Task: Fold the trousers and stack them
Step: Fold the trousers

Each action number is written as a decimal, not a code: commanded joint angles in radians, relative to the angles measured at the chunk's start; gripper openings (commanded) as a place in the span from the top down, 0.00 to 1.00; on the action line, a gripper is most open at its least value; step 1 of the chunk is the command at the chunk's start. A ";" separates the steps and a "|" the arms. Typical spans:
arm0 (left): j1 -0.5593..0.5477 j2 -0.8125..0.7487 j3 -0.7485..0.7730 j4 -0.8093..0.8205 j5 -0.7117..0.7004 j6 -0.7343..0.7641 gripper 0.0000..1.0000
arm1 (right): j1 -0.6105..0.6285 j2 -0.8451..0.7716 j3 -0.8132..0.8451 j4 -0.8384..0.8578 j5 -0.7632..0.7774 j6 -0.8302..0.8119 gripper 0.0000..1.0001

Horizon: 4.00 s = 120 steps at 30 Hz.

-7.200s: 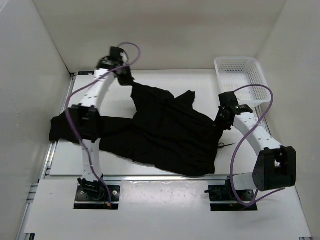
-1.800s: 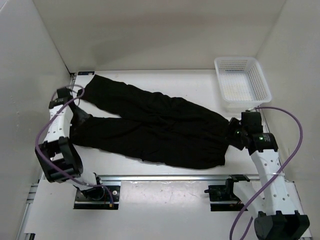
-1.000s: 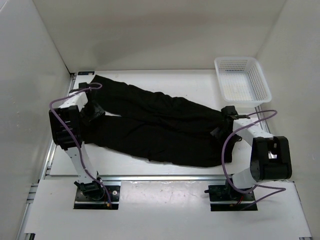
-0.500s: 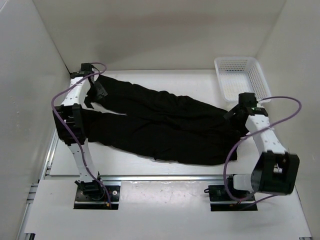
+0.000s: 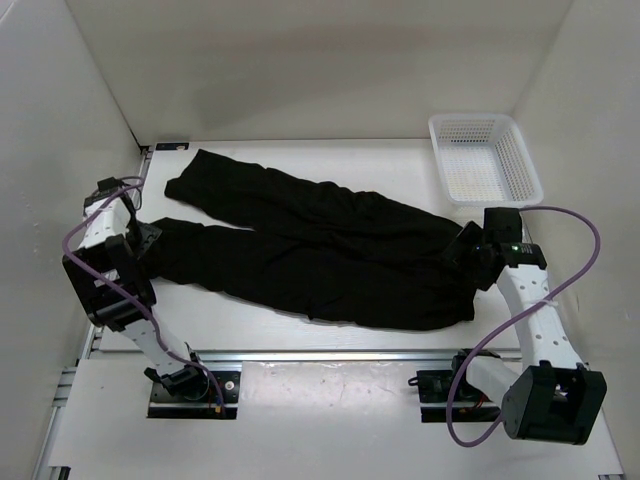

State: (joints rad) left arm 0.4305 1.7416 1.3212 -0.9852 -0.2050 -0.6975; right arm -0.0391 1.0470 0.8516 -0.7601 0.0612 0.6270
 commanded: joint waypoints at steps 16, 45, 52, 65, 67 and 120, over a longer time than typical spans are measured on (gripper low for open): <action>0.025 0.110 -0.045 0.071 -0.039 -0.065 0.28 | -0.008 0.011 0.040 -0.048 -0.089 -0.017 0.18; -0.026 -0.065 0.182 0.000 0.041 0.033 0.90 | 0.016 -0.242 -0.356 -0.065 -0.143 0.281 0.34; -0.026 -0.083 0.211 -0.018 0.052 0.033 0.90 | 0.016 -0.194 -0.418 0.031 -0.132 0.329 0.43; -0.026 -0.094 0.259 -0.049 0.061 0.033 0.90 | 0.065 -0.194 -0.333 -0.010 0.050 0.324 1.00; -0.026 -0.103 0.279 -0.059 0.061 0.033 0.90 | 0.065 -0.249 -0.275 -0.112 0.100 0.294 1.00; -0.219 0.384 0.784 0.126 0.220 0.355 0.20 | -0.067 0.119 0.083 -0.051 0.033 0.164 0.22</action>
State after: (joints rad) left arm 0.1875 2.1490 2.1769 -0.8570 -0.0151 -0.3298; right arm -0.1047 1.1976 0.9901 -0.7601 0.2192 0.7670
